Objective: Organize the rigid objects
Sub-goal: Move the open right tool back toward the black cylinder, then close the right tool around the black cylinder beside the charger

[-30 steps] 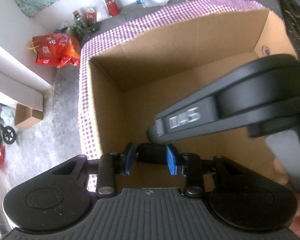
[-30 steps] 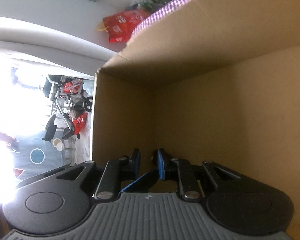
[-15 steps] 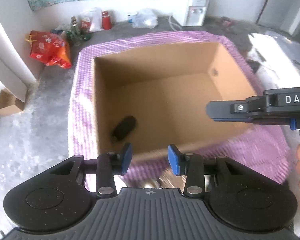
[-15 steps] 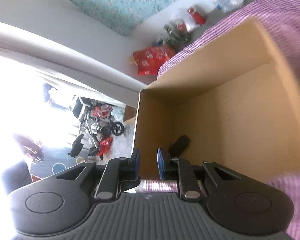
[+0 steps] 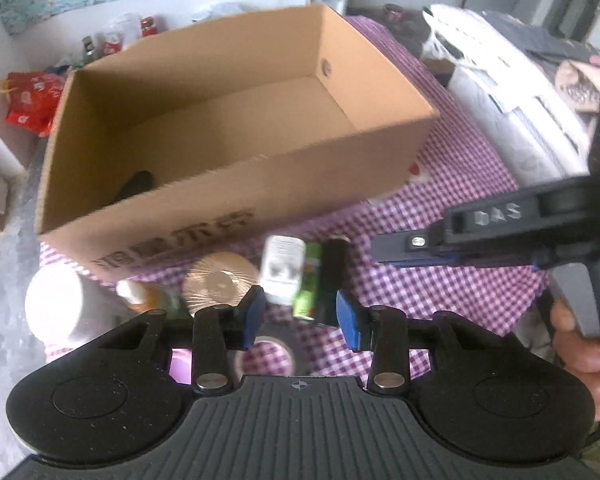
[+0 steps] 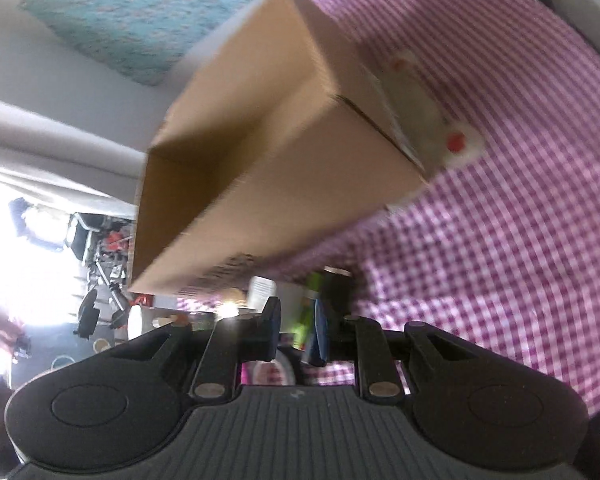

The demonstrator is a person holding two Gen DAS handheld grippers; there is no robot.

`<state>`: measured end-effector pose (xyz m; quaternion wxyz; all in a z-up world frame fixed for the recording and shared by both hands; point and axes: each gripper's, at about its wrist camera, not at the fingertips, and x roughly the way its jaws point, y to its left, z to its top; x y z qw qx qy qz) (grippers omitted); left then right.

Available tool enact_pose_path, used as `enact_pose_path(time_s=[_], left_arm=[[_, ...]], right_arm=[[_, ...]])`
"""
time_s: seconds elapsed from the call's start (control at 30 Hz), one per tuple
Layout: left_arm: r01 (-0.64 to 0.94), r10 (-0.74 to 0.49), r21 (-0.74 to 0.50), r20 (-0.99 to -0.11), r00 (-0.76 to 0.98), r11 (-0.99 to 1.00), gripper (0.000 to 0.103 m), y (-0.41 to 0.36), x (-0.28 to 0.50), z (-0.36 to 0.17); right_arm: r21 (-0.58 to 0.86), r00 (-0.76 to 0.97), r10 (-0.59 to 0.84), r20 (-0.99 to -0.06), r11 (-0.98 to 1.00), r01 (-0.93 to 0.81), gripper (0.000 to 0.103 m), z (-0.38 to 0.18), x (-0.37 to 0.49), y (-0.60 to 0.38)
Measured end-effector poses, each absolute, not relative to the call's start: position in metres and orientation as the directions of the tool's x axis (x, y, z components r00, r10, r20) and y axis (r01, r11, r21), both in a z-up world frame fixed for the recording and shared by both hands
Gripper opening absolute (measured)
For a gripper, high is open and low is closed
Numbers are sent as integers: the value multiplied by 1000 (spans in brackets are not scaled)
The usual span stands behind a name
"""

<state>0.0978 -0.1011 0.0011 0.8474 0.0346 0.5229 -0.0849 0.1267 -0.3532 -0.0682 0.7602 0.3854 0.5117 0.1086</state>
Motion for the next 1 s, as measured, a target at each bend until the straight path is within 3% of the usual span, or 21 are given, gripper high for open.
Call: enact_pose_path(time_s=[0.37,1.0], left_arm=[[259,-123,-19,-912,392,966,34,-124,109,-36],[263,-206,-131,-936,285,956,30,-130,111,-59]], right_arm=[[679,394,569,-722,691,246,22,-93,141,-344],[710,362,613,-702,643,288,23,-117,138,-351]])
